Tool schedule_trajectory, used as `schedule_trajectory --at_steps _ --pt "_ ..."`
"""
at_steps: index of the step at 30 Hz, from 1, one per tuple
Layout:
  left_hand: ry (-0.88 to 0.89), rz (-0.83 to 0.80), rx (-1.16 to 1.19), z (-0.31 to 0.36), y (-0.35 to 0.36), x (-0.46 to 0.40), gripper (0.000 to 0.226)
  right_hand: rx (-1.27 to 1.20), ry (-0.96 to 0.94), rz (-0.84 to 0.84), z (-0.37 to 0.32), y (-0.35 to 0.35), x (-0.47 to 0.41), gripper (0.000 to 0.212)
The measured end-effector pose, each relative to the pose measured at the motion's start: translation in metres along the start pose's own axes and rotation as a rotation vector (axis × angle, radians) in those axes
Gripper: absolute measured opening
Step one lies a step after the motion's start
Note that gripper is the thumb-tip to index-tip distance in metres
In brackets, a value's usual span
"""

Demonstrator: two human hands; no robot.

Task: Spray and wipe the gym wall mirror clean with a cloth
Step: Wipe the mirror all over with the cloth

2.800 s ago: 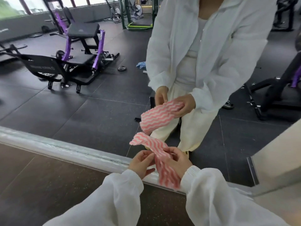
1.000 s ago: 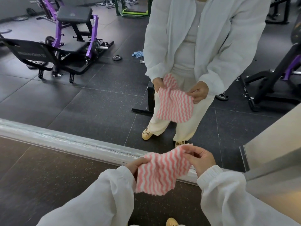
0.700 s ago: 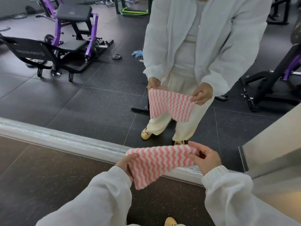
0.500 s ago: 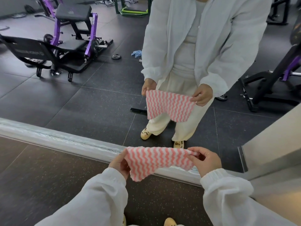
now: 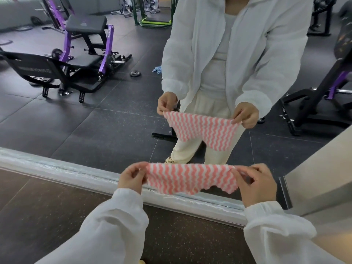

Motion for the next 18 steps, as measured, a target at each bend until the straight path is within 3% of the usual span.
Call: schedule_trajectory --at_steps 2,7,11,15,18 --pt "0.161 0.071 -0.032 0.035 0.000 -0.004 0.021 -0.039 -0.031 0.084 -0.014 -0.008 -0.010 0.016" --pt "0.420 0.334 -0.106 0.107 0.012 -0.003 0.020 -0.511 -0.038 0.351 -0.048 -0.017 -0.033 0.006" --pt "0.465 0.355 0.054 0.140 0.034 -0.004 0.021 -0.703 -0.215 0.278 -0.070 -0.004 -0.048 0.025" --pt "0.547 0.453 0.123 0.147 0.041 -0.005 0.035 -0.296 -0.540 0.124 -0.076 0.014 -0.051 0.040" --pt "0.809 0.491 0.012 0.153 0.050 0.001 0.028 0.059 -0.858 0.149 -0.079 0.024 -0.055 0.034"
Point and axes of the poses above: each hand's wrist, its own x-axis away from the middle knuckle, its own y-axis out of the palm, z = x × y, the point moved 6 cm from there along -x, towards the middle knuckle, and after that the axes turned 11 degrees about -x, right-handed, at the moved point
